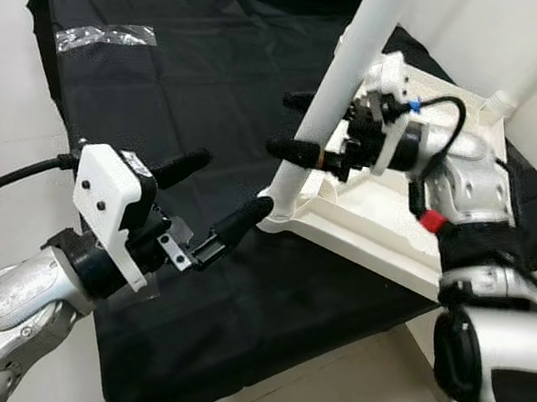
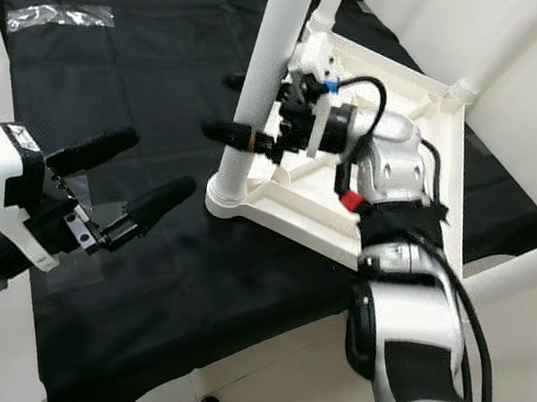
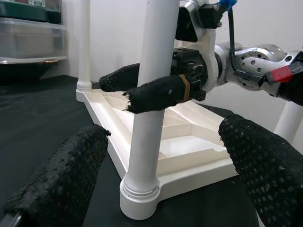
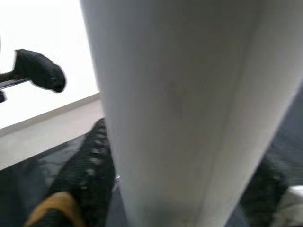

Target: Building children table

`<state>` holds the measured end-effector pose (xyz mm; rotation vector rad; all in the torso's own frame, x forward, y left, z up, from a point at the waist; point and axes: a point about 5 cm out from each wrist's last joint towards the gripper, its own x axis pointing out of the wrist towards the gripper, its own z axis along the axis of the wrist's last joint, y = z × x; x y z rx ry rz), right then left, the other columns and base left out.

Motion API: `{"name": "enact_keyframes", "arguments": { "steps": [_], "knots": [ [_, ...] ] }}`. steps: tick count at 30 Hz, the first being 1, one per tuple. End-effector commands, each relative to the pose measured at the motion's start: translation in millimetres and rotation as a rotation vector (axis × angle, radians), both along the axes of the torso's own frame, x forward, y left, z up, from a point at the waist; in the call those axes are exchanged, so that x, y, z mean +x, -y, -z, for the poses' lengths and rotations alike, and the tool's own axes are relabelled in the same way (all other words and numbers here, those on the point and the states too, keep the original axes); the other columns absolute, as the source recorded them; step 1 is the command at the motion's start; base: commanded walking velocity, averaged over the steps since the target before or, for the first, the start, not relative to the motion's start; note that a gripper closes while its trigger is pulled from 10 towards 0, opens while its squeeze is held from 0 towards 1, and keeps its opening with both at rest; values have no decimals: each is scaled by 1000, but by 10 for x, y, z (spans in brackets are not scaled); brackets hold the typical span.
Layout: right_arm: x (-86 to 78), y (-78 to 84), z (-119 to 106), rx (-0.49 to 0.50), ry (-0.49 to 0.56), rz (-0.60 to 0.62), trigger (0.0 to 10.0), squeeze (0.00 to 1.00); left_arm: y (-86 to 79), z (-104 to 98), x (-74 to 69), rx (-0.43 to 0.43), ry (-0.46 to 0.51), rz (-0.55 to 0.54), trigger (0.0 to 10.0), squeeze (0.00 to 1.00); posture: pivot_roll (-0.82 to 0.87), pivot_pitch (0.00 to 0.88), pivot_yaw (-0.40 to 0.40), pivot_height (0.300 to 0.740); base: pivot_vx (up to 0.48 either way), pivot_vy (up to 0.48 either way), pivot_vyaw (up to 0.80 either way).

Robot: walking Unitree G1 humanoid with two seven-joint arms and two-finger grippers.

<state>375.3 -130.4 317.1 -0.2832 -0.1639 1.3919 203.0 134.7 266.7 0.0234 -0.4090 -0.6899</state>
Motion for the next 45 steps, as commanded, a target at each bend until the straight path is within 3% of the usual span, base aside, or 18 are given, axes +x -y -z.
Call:
{"name": "enact_keyframes", "arguments": {
  "steps": [1, 8, 14, 15, 18, 19, 20, 21, 22, 24, 27, 30, 31, 34, 35, 38, 42, 45],
  "knots": [
    [-12, 86, -2, -5, 3, -24, 0, 0, 22, -12, -54, 10, 5, 18, 10000, 0, 136, 261, -166, 740, 0, 0, 0],
    [-51, 177, 2, -2, -15, -76, 0, 0, -3, -23, -61, 12, 8, 2, 10000, 0, 136, 262, -164, 740, 0, 0, 0],
    [-121, 197, 167, 142, -77, -65, 0, 0, -2, -18, -55, 6, 4, 5, 10000, 0, 114, 257, -155, 740, 0, 0, 0],
    [-121, 69, 285, 174, -55, 56, 0, 0, -9, -15, -55, 6, 2, 6, 10000, 0, 115, 256, -155, 740, 0, 0, 0],
    [-132, -16, 356, 200, -35, 147, 0, 0, -16, -12, -57, 7, 1, 6, 10000, 0, 114, 257, -157, 740, 0, 0, 0],
    [-7, -48, 516, 218, 16, 705, 0, 0, -27, -6, -54, 9, -2, 7, 10000, 0, 94, 253, -151, 740, 0, 0, 0],
    [-7, -48, 516, 218, 16, 705, 0, 0, -27, -6, -54, 9, -2, 7, 10000, 0, 94, 253, -151, 740, 0, 0, 0],
    [-575, -604, 1121, 149, -124, 843, 0, 0, -12, -3, -32, 14, -4, 25, 10000, 0, 95, 246, -128, 740, 0, 0, 0],
    [-742, -718, 1212, 159, -172, 844, 0, 0, 3, -9, -22, 6, -2, 34, 10000, 0, 97, 229, -125, 740, 0, 0, 0],
    [-828, -803, 1249, 167, -206, 773, 0, 0, 14, -15, -16, -1, 0, 39, 10000, 0, 97, 229, -125, 740, 0, 0, 0],
    [-579, -757, 1070, 180, -129, 738, 0, 0, 33, -37, 10, -3, 13, 46, 10000, 0, 98, 207, -128, 740, 0, 0, 0],
    [-550, -745, 1025, 186, -118, 738, 0, 0, 34, -42, 14, -4, 16, 46, 10000, 0, 98, 207, -128, 740, 0, 0, 0],
    [-516, -731, 957, 184, -86, 749, 10000, 0, 28, -42, 19, -3, 17, 43, 10000, 0, 99, 209, -138, 740, 0, 0, 0],
    [-458, -692, 851, 135, -40, 752, 10000, 0, 16, -33, 16, 4, 16, 37, 10000, 0, 100, 206, -137, 740, 0, 0, 0],
    [-429, -646, 813, 124, -31, 769, 10000, 925, 11, -32, 15, 5, 16, 35, 10000, 0, 100, 208, -136, 740, 0, 0, 0],
    [-391, -588, 744, 104, -11, 758, 10000, 1000, 8, -36, 13, 4, 17, 33, 10000, 0, 103, 212, -135, 740, 0, 0, 0],
    [-340, -537, 509, 142, 18, 580, 10000, 1000, 28, -45, 8, -3, 17, 39, 10000, 0, 107, 218, -136, 740, 0, 0, 0],
    [-404, -471, 348, 55, 91, 254, 10000, 1000, 16, -34, 1, -3, 11, 35, 10000, 0, 108, 235, -141, 740, 0, 0, 0]
  ]
}}
